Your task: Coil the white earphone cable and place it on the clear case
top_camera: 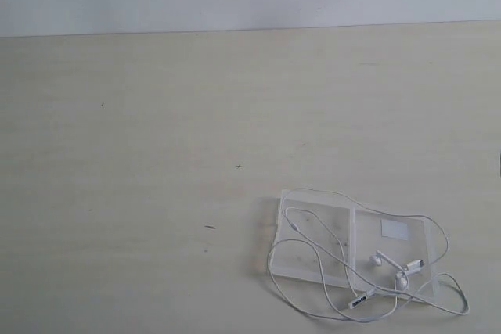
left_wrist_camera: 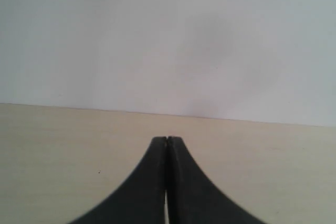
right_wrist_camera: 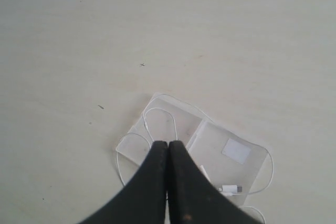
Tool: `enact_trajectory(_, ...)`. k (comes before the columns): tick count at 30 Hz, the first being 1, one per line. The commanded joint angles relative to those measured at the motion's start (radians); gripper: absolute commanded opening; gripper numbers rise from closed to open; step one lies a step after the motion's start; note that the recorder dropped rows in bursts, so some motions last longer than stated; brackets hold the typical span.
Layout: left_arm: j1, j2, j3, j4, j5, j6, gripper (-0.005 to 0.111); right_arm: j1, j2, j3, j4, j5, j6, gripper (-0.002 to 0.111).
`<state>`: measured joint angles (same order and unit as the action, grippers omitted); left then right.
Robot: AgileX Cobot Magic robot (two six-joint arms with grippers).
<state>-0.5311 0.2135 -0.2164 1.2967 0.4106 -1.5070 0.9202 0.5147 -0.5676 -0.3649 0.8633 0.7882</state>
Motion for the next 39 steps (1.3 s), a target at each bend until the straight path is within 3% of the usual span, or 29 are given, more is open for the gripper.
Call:
enact_trajectory(1,0.11,-0.107,0.003,-0.126,-0.022,0.005,0.0,-0.002,-0.002,0.003,0.001,-0.004,0.0,0.0)
enact_trajectory(4,0.258,-0.213,0.025,-0.282,-0.024,0.007,0.0,-0.002,-0.002,0.003,0.001,-0.004,0.0,0.0)
enact_trajectory(5,0.34,-0.213,0.064,-0.355,-0.041,0.005,0.0,-0.002,-0.002,0.003,0.001,-0.004,0.0,0.0)
enact_trajectory(7,0.433,-0.211,0.112,-0.416,-0.092,0.005,0.0,-0.002,-0.002,0.003,0.012,-0.004,0.0,0.0)
enact_trajectory(9,0.485,-0.195,0.159,-0.416,-0.16,0.005,0.0,-0.002,-0.002,0.003,0.012,-0.004,0.0,0.0)
enact_trajectory(12,0.5,-0.195,0.205,-0.423,-0.235,0.005,0.0,-0.002,-0.002,0.003,0.017,-0.004,0.0,0.0)
enact_trajectory(16,0.5,-0.195,0.216,-0.423,-0.497,0.006,0.0,-0.002,-0.002,0.003,0.017,-0.004,0.0,0.0)
enact_trajectory(21,0.5,-0.195,0.216,-0.437,-0.519,0.138,0.0,-0.002,-0.002,0.003,0.017,-0.004,0.0,0.0)
enact_trajectory(23,0.5,-0.195,0.216,-0.672,-0.487,0.447,0.0,-0.002,-0.002,0.003,0.016,0.0,0.0,0.0)
enact_trajectory(24,0.5,-0.195,0.216,-0.927,-0.446,0.749,0.0,-0.002,-0.002,0.003,0.016,0.002,0.0,0.0)
enact_trajectory(26,0.5,-0.195,0.216,-1.107,-0.393,0.996,0.0,-0.002,-0.002,0.003,0.016,0.002,0.0,0.0)
enact_trajectory(28,0.5,-0.195,0.216,-1.202,-0.355,1.14,0.0,-0.002,-0.002,0.003,0.016,0.002,0.0,0.0)
enact_trajectory(39,0.5,-0.195,0.216,-1.232,-0.333,1.159,0.0,-0.002,-0.002,0.003,0.016,0.002,0.0,0.0)
